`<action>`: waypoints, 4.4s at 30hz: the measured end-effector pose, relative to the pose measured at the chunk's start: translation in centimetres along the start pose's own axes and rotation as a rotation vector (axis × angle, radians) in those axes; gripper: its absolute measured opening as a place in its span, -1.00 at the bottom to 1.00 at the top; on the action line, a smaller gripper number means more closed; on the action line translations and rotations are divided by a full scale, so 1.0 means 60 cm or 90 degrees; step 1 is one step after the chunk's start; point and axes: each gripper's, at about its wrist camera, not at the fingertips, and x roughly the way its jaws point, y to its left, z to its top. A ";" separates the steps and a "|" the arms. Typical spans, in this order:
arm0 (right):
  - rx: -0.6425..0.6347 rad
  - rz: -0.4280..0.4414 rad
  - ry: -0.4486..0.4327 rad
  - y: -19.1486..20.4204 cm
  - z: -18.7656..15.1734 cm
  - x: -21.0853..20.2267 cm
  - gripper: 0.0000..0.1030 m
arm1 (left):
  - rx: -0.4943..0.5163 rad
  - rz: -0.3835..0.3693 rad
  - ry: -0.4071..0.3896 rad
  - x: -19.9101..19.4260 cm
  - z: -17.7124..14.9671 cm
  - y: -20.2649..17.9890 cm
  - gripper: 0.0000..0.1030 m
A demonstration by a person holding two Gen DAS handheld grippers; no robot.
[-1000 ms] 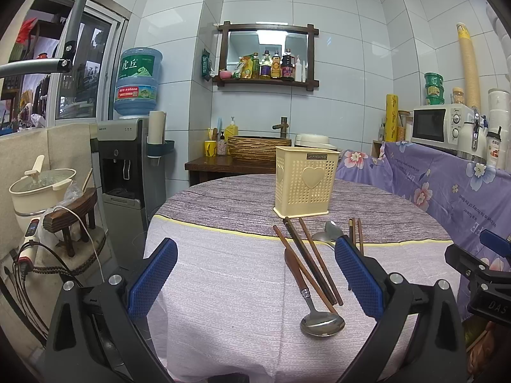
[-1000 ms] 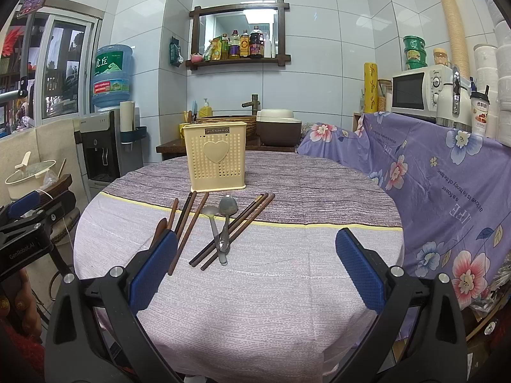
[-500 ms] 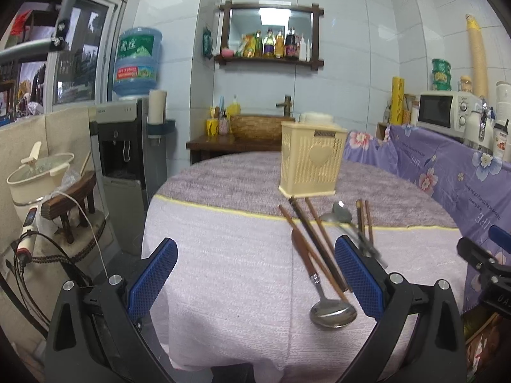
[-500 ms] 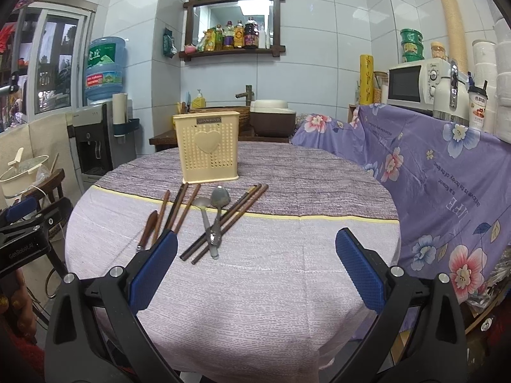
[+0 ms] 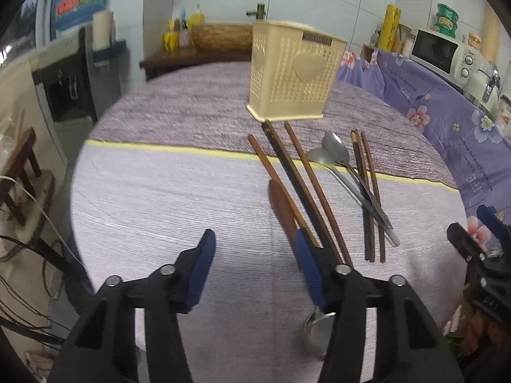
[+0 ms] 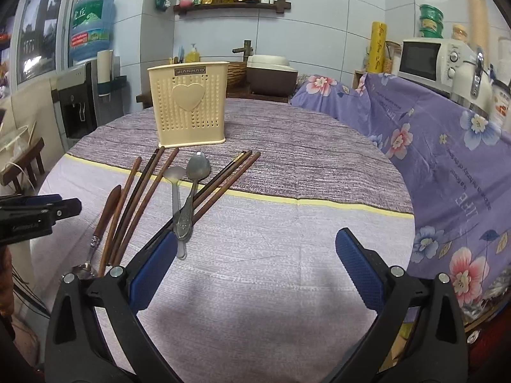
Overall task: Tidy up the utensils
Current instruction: 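Move the left tool to the wooden-handled spoon while the right tool approaches the silver spoons, then close the left tool on the wooden-handled spoon while the right tool grasps the round silver spoon, then carry both spoons up to the cream basket and lower them inside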
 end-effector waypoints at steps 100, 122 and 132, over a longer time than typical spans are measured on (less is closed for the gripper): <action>-0.064 0.235 0.216 0.140 0.167 0.285 -0.28 | 0.003 0.031 0.092 0.131 0.140 0.030 -0.67; -0.008 0.251 -0.010 0.077 0.238 0.104 -0.28 | -0.006 -0.004 -0.115 -0.041 0.176 0.024 -0.69; -0.011 0.250 -0.014 0.077 0.240 0.103 -0.28 | -0.013 -0.014 -0.133 -0.053 0.176 0.033 -0.69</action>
